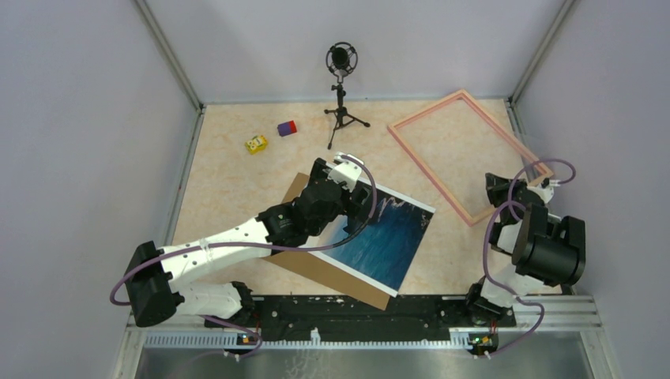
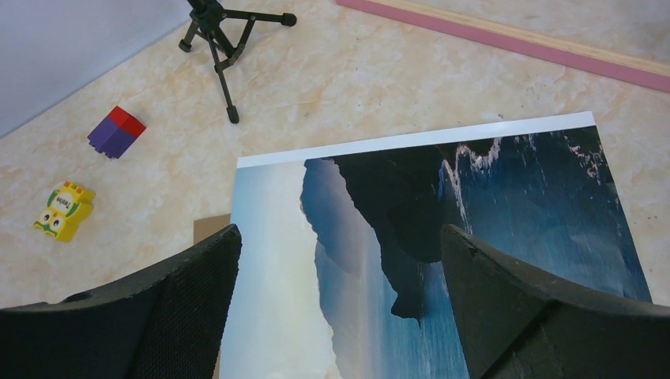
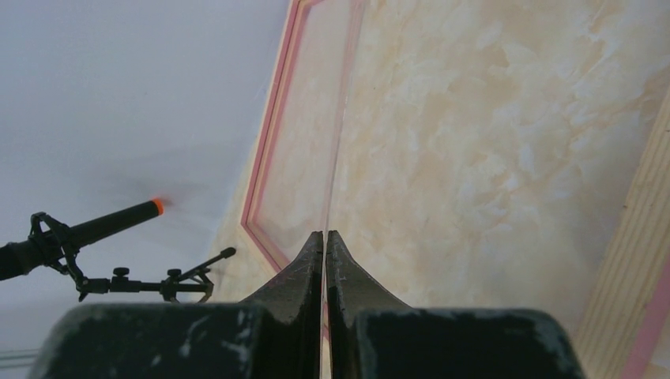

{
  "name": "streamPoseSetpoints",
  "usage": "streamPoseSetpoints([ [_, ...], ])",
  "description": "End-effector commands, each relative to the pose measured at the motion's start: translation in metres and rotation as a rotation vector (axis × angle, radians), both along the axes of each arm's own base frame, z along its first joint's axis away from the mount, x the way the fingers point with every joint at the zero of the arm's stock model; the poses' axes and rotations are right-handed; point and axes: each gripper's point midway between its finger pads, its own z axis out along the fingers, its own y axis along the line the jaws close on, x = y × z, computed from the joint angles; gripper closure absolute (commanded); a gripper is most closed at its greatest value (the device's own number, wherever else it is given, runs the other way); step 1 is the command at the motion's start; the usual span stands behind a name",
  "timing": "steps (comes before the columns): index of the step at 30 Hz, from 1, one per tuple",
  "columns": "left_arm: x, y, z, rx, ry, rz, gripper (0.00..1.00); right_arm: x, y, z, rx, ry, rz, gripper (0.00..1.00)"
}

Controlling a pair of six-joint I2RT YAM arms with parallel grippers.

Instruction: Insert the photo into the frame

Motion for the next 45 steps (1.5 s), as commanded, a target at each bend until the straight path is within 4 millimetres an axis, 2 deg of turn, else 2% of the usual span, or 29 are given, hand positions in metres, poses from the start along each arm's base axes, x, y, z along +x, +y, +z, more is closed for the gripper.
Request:
streamPoseSetpoints([
  [1, 0.003, -0.001, 0.007, -0.022, -0.026, 0.004, 0.01, 0.008, -0.003, 0.027, -0.064, -0.103, -0.019, 1.00],
  [8, 0.003, -0.001, 0.007, -0.023, -0.025, 0.001, 0.01, 0.010, -0.001, 0.017, -0.081, -0.069, 0.004, 1.00],
  [11, 0.002, -0.001, 0.007, -0.024, -0.025, 0.001, 0.01, 0.010, 0.000, 0.013, -0.085, -0.051, 0.013, 0.93],
  [15, 0.002, -0.002, 0.007, -0.023, -0.025, -0.001, 0.01, 0.007, -0.003, -0.005, -0.072, 0.070, 0.002, 0.68],
  [20, 0.002, -0.001, 0.009, -0.027, -0.028, 0.002, 0.01, -0.003, -0.009, -0.013, -0.108, 0.281, -0.005, 0.37],
  [23, 0.002, -0.001, 0.011, -0.032, -0.028, -0.003, 0.01, -0.021, -0.017, -0.026, -0.114, 0.467, -0.033, 0.19],
  [24, 0.001, -0.001, 0.011, -0.035, -0.027, -0.003, 0.01, -0.026, -0.020, -0.030, -0.118, 0.533, -0.042, 0.09],
  [26, 0.001, -0.002, 0.011, -0.036, -0.025, -0.006, 0.01, -0.040, -0.021, -0.038, -0.126, 0.671, -0.026, 0.02],
  [27, 0.001, -0.002, 0.011, -0.039, -0.024, -0.007, 0.01, -0.048, -0.023, -0.042, -0.129, 0.733, -0.027, 0.01],
  [30, 0.000, -0.003, 0.012, -0.047, -0.020, -0.012, 0.01, -0.067, -0.039, -0.036, -0.202, 0.872, -0.069, 0.01],
  [33, -0.001, -0.002, 0.015, -0.054, -0.022, -0.012, 0.01, -0.089, -0.063, -0.021, -0.319, 0.997, -0.145, 0.01],
  [35, -0.002, -0.002, 0.017, -0.061, -0.024, -0.015, 0.01, -0.090, -0.069, -0.009, -0.373, 1.021, -0.152, 0.01],
  [37, -0.002, -0.003, 0.017, -0.065, -0.021, -0.021, 0.01, -0.078, -0.056, -0.003, -0.389, 0.975, -0.078, 0.01],
  [41, -0.002, -0.004, 0.016, -0.065, -0.016, -0.022, 0.01, -0.041, 0.005, -0.008, -0.263, 0.781, 0.238, 0.02],
  [42, -0.002, -0.004, 0.015, -0.064, -0.016, -0.022, 0.01, -0.032, 0.020, -0.007, -0.246, 0.723, 0.316, 0.05],
  [45, -0.002, -0.005, 0.014, -0.063, -0.013, -0.024, 0.01, -0.017, 0.040, -0.016, -0.272, 0.706, 0.399, 0.10],
])
